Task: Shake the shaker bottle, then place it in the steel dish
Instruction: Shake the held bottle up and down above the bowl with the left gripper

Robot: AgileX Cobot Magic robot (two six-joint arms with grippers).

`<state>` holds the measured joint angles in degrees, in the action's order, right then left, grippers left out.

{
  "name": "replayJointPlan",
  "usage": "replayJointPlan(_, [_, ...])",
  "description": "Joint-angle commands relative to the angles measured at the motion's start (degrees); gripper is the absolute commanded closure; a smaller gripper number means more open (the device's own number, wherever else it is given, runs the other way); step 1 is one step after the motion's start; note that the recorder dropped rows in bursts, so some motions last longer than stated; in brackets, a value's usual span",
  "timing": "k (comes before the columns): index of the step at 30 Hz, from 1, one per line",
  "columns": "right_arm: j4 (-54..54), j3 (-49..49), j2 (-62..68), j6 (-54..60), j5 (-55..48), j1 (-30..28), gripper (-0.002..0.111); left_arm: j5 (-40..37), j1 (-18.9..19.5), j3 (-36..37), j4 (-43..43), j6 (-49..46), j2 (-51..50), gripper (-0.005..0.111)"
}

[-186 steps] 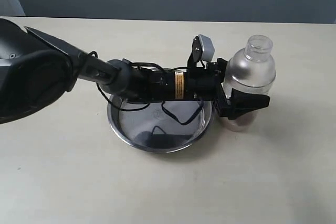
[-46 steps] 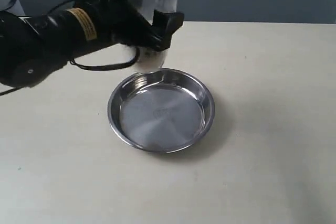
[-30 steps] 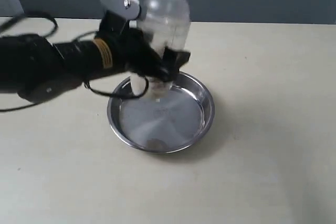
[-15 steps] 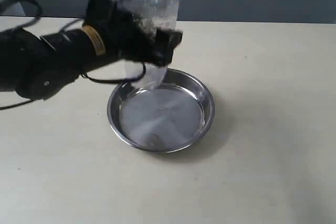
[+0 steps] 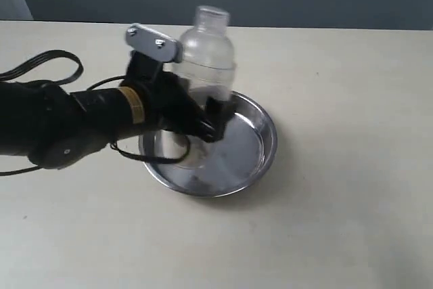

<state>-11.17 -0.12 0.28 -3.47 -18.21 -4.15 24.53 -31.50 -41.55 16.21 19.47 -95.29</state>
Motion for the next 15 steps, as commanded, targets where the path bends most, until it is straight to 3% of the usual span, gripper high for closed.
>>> replayJointPlan(1, [0.11,0.12,-0.28,0.22,0.60,0.23,0.109,3.45,1.82,-1.86,-39.03,-23.26,1.90,0.106])
replayJointPlan(2, [0.11,0.12,-0.28,0.22,0.60,0.23,0.109,5.61,2.81,-1.74,-48.80,-24.57,1.87,0.106])
replayJointPlan(3, [-0.01,0.12,-0.28,0.22,0.60,0.23,0.109,2.95,2.48,-2.03,-40.94,-24.57,2.90,0.106])
replayJointPlan(5, [-0.01,0.12,-0.28,0.22,0.60,0.23,0.109,-3.79,-0.83,-2.78,-11.85,-17.71,5.37,0.106])
replayJointPlan(6, [-0.01,0.12,-0.28,0.22,0.60,0.23,0.109,-3.54,-1.86,-2.64,-6.07,-15.48,6.39,0.106])
replayJointPlan(7, [-0.01,0.12,-0.28,0.22,0.60,0.23,0.109,-0.81,-0.63,-2.45,-13.57,-16.31,6.42,0.106])
replayJointPlan(8, [-0.01,0.12,-0.28,0.22,0.60,0.23,0.109,6.65,4.26,-1.91,-44.09,-18.00,5.20,0.106])
replayJointPlan(9, [-0.01,0.12,-0.28,0.22,0.60,0.23,0.109,5.95,4.46,-2.24,-44.81,-16.71,4.93,0.106])
replayJointPlan(10, [-0.01,0.12,-0.28,0.22,0.60,0.23,0.109,-2.11,0.55,-3.33,-13.11,-11.51,6.05,0.106])
replayJointPlan(11, [-0.01,0.12,-0.28,0.22,0.60,0.23,0.109,-4.90,-1.70,-3.47,4.69,-5.40,6.61,0.106])
replayJointPlan(12, [0.11,0.12,-0.28,0.22,0.60,0.23,0.109,-5.00,-1.68,-3.47,-0.32,-3.65,6.50,0.106])
replayJointPlan(14, [0.11,0.12,-0.28,0.22,0.60,0.23,0.109,-1.03,1.74,-3.47,-28.12,-6.76,5.01,0.106])
replayJointPlan(15, [0.11,0.12,-0.28,0.22,0.60,0.23,0.109,-1.45,-0.19,-3.47,-15.89,-7.57,5.53,0.106])
